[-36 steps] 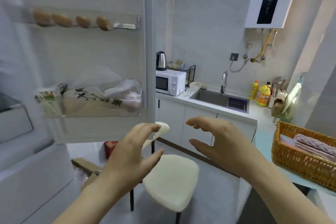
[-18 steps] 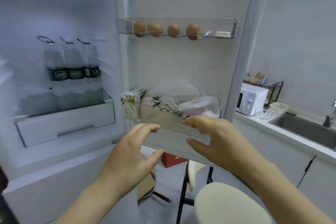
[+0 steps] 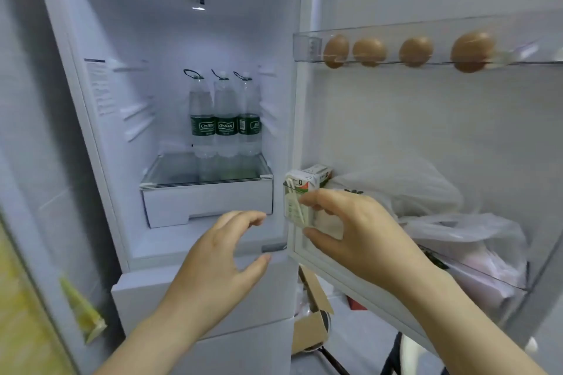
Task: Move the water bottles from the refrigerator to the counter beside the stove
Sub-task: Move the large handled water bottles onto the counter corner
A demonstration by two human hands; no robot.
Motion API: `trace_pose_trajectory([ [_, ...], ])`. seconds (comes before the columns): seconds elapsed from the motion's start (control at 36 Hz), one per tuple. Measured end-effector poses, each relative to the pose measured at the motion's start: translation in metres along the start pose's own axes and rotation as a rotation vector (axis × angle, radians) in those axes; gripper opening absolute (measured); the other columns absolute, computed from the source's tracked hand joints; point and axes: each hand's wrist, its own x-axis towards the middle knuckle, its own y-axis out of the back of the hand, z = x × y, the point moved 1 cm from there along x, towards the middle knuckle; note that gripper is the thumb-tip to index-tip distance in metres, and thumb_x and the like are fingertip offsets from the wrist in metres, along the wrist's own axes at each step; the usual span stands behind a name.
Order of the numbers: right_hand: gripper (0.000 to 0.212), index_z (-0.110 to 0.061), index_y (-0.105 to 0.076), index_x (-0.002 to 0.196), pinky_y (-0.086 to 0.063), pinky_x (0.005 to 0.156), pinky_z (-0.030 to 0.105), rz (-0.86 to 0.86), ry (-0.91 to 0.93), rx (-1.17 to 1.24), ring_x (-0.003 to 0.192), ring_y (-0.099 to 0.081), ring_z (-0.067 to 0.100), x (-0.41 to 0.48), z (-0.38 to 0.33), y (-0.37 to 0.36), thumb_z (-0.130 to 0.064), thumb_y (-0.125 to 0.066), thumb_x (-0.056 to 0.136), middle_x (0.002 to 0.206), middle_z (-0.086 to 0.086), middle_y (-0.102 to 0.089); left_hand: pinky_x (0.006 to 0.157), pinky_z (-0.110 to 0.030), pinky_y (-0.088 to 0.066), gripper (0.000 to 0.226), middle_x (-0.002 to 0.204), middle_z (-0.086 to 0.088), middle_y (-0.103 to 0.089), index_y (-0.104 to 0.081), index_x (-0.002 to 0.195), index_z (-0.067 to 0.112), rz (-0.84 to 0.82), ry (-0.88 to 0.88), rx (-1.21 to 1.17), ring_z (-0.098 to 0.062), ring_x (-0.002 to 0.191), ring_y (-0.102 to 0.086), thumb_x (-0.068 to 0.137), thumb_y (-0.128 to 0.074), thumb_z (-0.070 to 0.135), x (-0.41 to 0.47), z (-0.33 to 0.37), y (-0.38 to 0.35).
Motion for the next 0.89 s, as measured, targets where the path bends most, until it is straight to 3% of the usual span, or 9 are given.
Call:
trace_pose_trajectory([
  [0.19,0.042,-0.029,-0.054,0.129,-0.046,0.092,0.022,-0.035,0.067,0.022,0.112,-0.057,0.004,0.052,-0.005,-0.032,-0.035,-0.064,0.088,0.12,-0.014,-0.063,0.087,0.007,-0.025,0.043,0.118,0.035,-0.045,-0.051,0.123,0.038,0.043,0.06,0.014,0.029,0.109,-0.032,0.083,-0.068,0.03,0.018,-0.043,0.01],
  [0.33,0.043,-0.031,-0.051,0.132,-0.035,0.089,0.009,-0.046,0.098,0.009,0.114,-0.052,0.0,0.096,-0.013,-0.056,-0.037,-0.06,0.09,0.124,-0.017,-0.059,0.085,0.009,-0.023,0.044,0.118,0.034,-0.045,-0.05,0.124,0.038,0.079,0.077,0.01,0.031,0.107,-0.032,0.084,-0.067,0.031,0.041,-0.083,0.024],
  [0.56,0.041,-0.031,-0.052,0.13,-0.038,0.092,0.014,-0.014,0.1,0.023,0.112,-0.054,0.002,0.172,-0.036,-0.092,-0.034,-0.062,0.09,0.123,-0.018,-0.06,0.084,0.006,-0.027,0.043,0.117,0.036,-0.045,-0.048,0.122,0.042,0.113,0.047,0.004,0.029,0.109,-0.032,0.085,-0.066,0.032,0.088,-0.153,0.059],
  [0.72,0.04,-0.028,-0.056,0.128,-0.046,0.095,0.024,0.025,0.07,0.049,0.11,-0.057,0.005,0.221,-0.05,-0.122,-0.031,-0.064,0.089,0.12,-0.016,-0.063,0.089,0.006,-0.025,0.044,0.118,0.03,-0.049,-0.053,0.123,0.035,0.111,0.028,-0.005,0.02,0.113,-0.038,0.083,-0.069,0.025,0.12,-0.203,0.078],
  [0.83,0.039,-0.028,-0.055,0.128,-0.045,0.092,0.021,0.023,0.052,0.043,0.109,-0.057,0.006,0.249,-0.054,-0.139,-0.031,-0.063,0.09,0.12,-0.015,-0.062,0.085,0.007,-0.025,0.044,0.116,0.031,-0.047,-0.052,0.122,0.035,0.11,0.022,-0.019,0.025,0.108,-0.036,0.083,-0.069,0.024,0.134,-0.232,0.084],
  [0.89,0.039,-0.028,-0.056,0.127,-0.048,0.093,0.027,0.028,0.044,0.063,0.11,-0.058,0.008,0.264,-0.054,-0.148,-0.03,-0.064,0.089,0.119,-0.014,-0.063,0.085,0.007,-0.026,0.044,0.116,0.031,-0.048,-0.052,0.122,0.035,0.118,0.034,-0.029,0.024,0.108,-0.037,0.083,-0.069,0.024,0.142,-0.245,0.087],
])
